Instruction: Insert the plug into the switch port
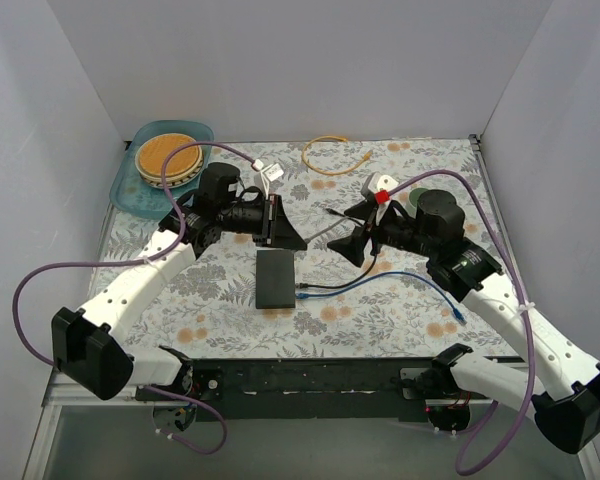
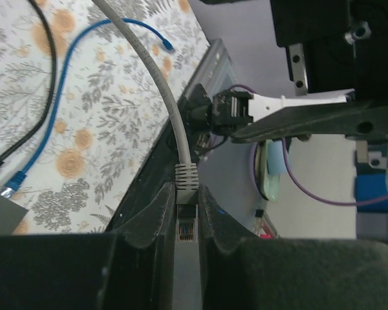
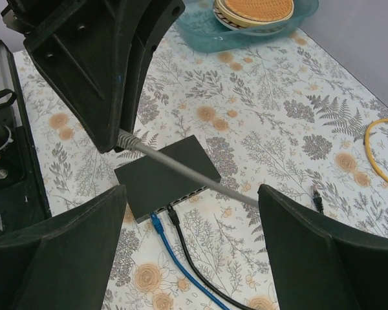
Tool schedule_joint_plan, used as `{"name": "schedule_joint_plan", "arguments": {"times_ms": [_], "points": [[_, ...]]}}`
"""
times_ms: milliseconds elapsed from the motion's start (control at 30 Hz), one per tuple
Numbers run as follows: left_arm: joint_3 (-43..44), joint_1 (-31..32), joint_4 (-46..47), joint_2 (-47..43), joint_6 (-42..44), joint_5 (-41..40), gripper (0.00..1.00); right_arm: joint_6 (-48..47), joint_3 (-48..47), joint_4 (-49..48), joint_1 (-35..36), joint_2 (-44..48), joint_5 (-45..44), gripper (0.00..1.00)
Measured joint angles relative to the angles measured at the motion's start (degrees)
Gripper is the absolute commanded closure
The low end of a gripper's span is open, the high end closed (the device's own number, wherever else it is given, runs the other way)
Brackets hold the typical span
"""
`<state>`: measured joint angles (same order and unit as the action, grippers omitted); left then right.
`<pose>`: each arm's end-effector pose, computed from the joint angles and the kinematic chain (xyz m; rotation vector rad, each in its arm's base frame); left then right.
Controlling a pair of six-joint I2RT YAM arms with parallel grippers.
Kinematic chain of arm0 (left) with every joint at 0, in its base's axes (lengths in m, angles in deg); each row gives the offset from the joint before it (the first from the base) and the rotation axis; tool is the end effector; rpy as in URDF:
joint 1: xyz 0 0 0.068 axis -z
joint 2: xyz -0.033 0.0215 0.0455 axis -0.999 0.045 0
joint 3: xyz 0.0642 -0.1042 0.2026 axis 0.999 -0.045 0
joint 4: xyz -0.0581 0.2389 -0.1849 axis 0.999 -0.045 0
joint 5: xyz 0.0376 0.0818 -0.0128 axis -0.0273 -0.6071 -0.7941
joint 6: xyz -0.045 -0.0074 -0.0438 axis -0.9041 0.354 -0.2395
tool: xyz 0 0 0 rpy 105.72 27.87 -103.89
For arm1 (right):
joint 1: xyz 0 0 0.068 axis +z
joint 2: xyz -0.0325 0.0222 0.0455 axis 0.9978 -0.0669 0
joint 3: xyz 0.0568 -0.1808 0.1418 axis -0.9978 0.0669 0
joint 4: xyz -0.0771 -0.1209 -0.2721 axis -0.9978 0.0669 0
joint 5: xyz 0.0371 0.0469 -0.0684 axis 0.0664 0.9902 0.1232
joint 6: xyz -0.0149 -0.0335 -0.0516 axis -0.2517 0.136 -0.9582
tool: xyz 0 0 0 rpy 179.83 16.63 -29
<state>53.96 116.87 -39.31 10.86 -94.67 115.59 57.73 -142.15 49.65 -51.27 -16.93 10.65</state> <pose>0.2831 -0.2018 0.2991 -0.2657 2.5695 -1.7622 0.2372 0.1913 0.3396 -0.9215 1.4806 0.7509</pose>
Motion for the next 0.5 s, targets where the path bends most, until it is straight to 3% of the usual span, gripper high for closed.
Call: {"name": "schedule_joint_plan", "arguments": {"times_ms": [200,500], "points": [[1.44,-0.63,-4.96,0.76,2.27,7.72,1.00,-0.94,0.00,-2.91,0.00,-1.90,4.22,0.09],[3.19,-6.21,-12.44,1.33,6.64,12.33,1.00,-1.40,-0.94,-8.39,0.26,-10.80,16.46,0.09]]}}
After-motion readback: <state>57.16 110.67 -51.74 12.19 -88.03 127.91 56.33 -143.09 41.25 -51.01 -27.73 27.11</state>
